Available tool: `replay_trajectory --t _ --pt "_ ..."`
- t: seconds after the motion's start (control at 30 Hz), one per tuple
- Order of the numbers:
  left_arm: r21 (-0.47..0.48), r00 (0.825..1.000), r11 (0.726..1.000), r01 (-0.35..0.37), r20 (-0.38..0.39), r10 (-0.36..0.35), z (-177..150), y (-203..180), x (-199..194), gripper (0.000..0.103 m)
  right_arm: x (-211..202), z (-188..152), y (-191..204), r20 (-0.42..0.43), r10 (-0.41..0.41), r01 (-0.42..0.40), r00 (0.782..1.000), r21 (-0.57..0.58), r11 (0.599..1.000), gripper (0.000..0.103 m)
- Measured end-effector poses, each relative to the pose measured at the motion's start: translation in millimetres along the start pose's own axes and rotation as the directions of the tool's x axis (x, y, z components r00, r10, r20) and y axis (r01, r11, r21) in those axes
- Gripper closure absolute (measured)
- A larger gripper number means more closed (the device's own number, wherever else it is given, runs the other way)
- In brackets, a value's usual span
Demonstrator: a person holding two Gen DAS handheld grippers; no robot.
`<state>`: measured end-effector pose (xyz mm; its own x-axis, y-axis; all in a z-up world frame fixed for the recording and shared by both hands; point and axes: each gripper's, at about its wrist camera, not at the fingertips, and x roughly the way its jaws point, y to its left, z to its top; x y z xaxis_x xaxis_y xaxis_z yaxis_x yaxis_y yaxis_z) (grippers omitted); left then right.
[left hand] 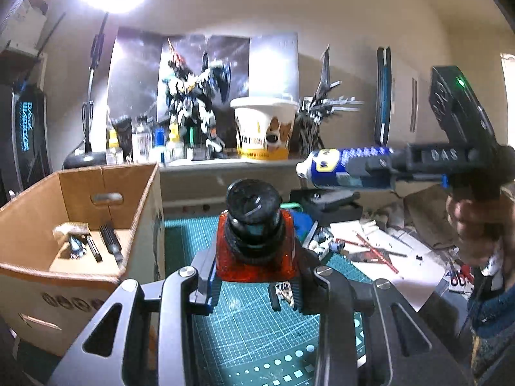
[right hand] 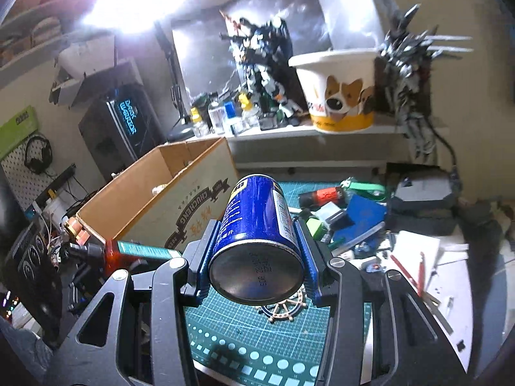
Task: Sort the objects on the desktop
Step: 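Carry the blue can with the right gripper while the left carries the spray bottle toward the box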
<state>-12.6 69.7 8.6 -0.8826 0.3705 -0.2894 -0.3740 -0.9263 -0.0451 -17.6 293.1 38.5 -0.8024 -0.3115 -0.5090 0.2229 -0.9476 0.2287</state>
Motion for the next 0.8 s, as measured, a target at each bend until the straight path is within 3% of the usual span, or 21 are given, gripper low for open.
replay_trajectory --t 0.23,0.5,0.6,0.8 --pt "0.014 0.995 0.999 -0.03 0.096 0.029 23.2 13.4 -35.0 0.069 -44.0 -7.1 19.6 0.102 -0.063 0.066 0.993 -0.027 0.997 0.06" --pt "0.033 0.974 0.993 -0.115 0.2 0.106 44.1 40.8 -77.1 0.069 -89.4 -13.2 43.5 0.213 -0.137 0.15 0.967 -0.045 0.988 0.06" --pt "0.026 0.967 0.991 -0.134 0.22 0.125 45.4 50.9 -90.3 0.069 -99.3 -18.0 48.4 0.232 -0.167 0.182 0.958 -0.043 0.982 0.06" --pt "-0.002 0.977 0.994 -0.111 0.185 0.11 44.0 59.2 -89.5 0.069 -81.5 -26.2 38.3 0.176 -0.207 0.207 0.963 0.014 0.978 0.06"
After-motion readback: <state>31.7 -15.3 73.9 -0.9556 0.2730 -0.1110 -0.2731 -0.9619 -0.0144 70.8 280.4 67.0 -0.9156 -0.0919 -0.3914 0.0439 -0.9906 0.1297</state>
